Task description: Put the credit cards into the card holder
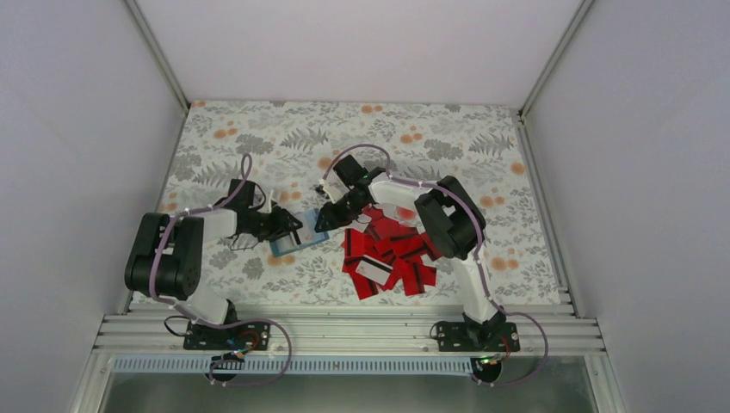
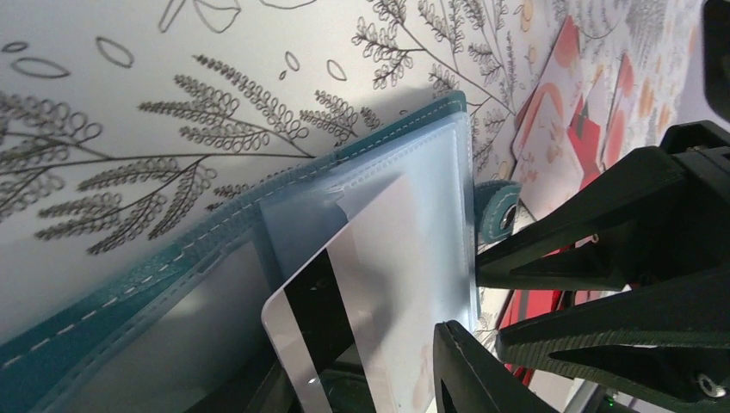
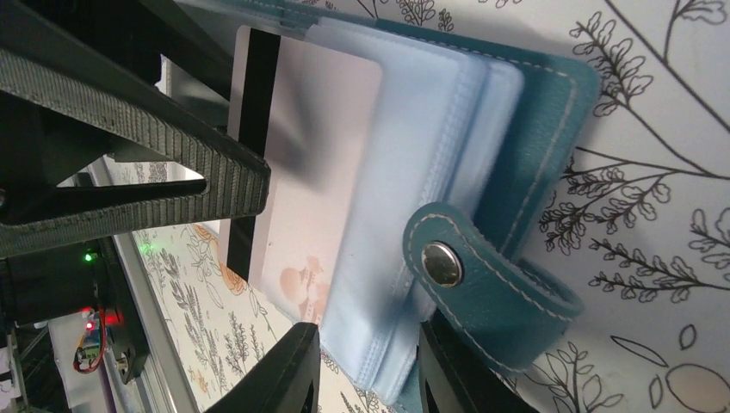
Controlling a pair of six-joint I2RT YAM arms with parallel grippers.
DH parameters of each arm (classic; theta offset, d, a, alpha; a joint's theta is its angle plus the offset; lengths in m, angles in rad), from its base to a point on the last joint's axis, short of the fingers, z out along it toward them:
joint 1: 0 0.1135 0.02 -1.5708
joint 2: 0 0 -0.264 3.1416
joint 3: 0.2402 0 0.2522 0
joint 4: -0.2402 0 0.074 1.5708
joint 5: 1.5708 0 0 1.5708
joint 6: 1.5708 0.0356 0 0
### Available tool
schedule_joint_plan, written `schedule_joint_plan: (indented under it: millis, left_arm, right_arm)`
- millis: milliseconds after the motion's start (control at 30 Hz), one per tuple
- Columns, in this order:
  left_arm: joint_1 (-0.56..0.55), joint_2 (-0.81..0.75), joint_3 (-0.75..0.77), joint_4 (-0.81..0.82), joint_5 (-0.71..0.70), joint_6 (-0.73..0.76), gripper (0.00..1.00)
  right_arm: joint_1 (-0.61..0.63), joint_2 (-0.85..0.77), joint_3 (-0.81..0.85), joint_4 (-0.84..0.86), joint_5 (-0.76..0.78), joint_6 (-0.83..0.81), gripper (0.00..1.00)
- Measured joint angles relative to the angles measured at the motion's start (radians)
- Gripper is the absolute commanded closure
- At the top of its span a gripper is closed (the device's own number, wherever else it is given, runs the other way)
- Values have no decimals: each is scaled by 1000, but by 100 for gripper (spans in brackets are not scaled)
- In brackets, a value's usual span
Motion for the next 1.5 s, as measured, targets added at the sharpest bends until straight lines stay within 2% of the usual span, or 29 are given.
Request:
schedule_joint_plan:
  millis: [133,233,567,833,1500]
  left_arm:
    - [-9,-25,4,-51,-39,0,61]
    - [-19,-34,11,-76,-55,-5,55]
    - [-57,-37,60,-144,-109,-57,43]
    - [-97,-33,103,-204,-183,-145,42]
    - [-220,110,349,-473,-407,-380,42]
  right_arm:
    - [0,0,0,6,0,8,70]
    - [0,0,0,6,0,12,70]
    - [0,2,0,12,-13,17,70]
    - [2,2,-6,22,-32,19,70]
    - [3,-2,-66,101,-75,71,70]
